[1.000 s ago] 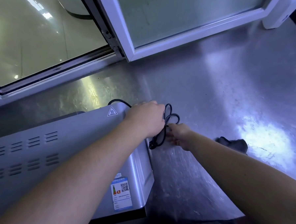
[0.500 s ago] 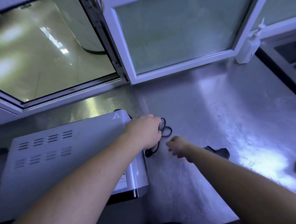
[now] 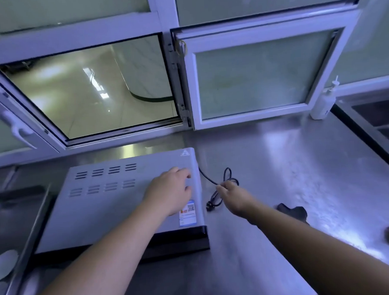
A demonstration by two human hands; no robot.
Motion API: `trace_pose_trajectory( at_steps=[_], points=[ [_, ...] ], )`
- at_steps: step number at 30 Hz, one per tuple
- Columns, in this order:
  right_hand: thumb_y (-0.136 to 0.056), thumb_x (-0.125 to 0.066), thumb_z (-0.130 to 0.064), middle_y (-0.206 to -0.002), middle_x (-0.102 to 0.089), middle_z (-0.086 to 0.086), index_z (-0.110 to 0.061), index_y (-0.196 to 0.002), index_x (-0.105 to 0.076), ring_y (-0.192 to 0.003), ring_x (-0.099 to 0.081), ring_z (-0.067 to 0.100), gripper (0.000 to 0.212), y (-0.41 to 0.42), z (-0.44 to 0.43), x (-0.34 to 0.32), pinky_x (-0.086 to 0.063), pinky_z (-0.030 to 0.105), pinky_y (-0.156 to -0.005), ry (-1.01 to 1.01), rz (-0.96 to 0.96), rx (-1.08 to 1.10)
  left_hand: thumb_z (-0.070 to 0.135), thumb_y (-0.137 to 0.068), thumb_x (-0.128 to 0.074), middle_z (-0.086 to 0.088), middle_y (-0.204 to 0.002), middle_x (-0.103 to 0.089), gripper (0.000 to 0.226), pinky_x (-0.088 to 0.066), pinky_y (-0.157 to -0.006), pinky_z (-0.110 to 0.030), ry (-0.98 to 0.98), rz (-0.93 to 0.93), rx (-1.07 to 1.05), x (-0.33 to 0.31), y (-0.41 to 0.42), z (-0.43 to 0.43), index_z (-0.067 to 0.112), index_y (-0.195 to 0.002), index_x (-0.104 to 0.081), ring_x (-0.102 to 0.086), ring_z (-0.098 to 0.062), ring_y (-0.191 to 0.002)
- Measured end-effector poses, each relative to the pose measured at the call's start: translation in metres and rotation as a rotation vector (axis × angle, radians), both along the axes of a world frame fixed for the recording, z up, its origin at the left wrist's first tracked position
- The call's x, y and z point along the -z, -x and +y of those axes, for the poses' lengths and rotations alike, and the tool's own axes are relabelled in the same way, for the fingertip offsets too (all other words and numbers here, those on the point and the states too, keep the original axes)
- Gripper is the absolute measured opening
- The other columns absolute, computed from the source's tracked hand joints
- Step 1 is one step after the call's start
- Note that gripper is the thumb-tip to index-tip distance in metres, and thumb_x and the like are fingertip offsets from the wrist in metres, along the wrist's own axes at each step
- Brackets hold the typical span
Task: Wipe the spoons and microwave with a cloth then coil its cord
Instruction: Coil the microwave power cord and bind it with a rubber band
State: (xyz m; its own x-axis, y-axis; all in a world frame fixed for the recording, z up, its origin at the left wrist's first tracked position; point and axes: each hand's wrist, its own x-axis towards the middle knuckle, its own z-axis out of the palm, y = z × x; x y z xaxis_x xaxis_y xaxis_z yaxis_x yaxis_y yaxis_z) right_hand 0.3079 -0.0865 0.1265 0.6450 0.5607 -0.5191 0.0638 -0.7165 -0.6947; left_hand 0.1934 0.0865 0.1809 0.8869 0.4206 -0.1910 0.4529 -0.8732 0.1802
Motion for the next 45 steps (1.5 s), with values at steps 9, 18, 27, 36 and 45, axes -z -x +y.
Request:
trace_pose_trajectory(
  at_steps=[9,18,27,36,45],
  points=[
    [-0.106,-0.041,-0.045,-0.144,-0.053,0.004,-0.02,-0.15,-0.04,-0.125,-0.054,0.027,0.051,0.101,0.047,0.006,-0.042,0.034,-0.098,-0.193,-0.063,0.296,0.036,-0.097,-0.052,0.002,-0.137,-0.057,0.036,-0.051,-0.096,-0.04,0.028,-0.109,-0.172,0.026,0.14,0.105,0.028,-0.131,-0.059,-0.059,-0.025,-0.119],
    [-0.105,-0.039,-0.041,-0.137,-0.06,0.008,-0.025,-0.15,-0.041,-0.112,-0.058,0.033,0.048,0.143,0.071,0.017,-0.041,0.036,-0.082,-0.083,-0.328,0.506,0.04,-0.098,-0.05,-0.011,-0.151,-0.041,0.055,-0.037,-0.109,-0.048,0.045,-0.281,-0.674,0.064,0.258,0.177,0.02,-0.149,-0.043,-0.042,-0.036,-0.135],
    [-0.102,-0.039,-0.047,-0.116,-0.066,-0.003,-0.031,-0.144,-0.048,-0.091,-0.055,0.023,0.046,0.136,0.082,0.021,-0.042,0.034,-0.072,-0.009,-0.407,0.564,0.057,-0.101,-0.038,-0.01,-0.157,-0.044,0.068,-0.045,-0.099,-0.051,0.216,-0.326,-0.801,0.083,0.262,0.18,0.025,-0.159,-0.021,-0.054,-0.043,-0.129],
    [-0.102,-0.043,-0.049,-0.135,-0.064,-0.003,-0.03,-0.15,-0.046,-0.114,-0.061,0.025,0.052,0.1,0.095,0.02,-0.041,0.031,-0.078,-0.043,-0.385,0.527,0.059,-0.101,-0.04,-0.01,-0.158,-0.043,0.07,-0.045,-0.102,-0.053,0.201,-0.346,-0.81,0.089,0.243,0.188,0.024,-0.159,-0.023,-0.052,-0.042,-0.132],
    [-0.104,-0.041,-0.042,-0.112,-0.062,-0.002,-0.023,-0.142,-0.05,-0.091,-0.053,0.022,0.043,0.099,0.092,0.02,-0.043,0.035,-0.075,-0.094,-0.371,0.48,0.057,-0.102,-0.04,-0.009,-0.158,-0.04,0.07,-0.044,-0.103,-0.05,0.241,-0.315,-0.805,0.084,0.238,0.196,0.024,-0.16,-0.022,-0.049,-0.039,-0.135]
  ],
)
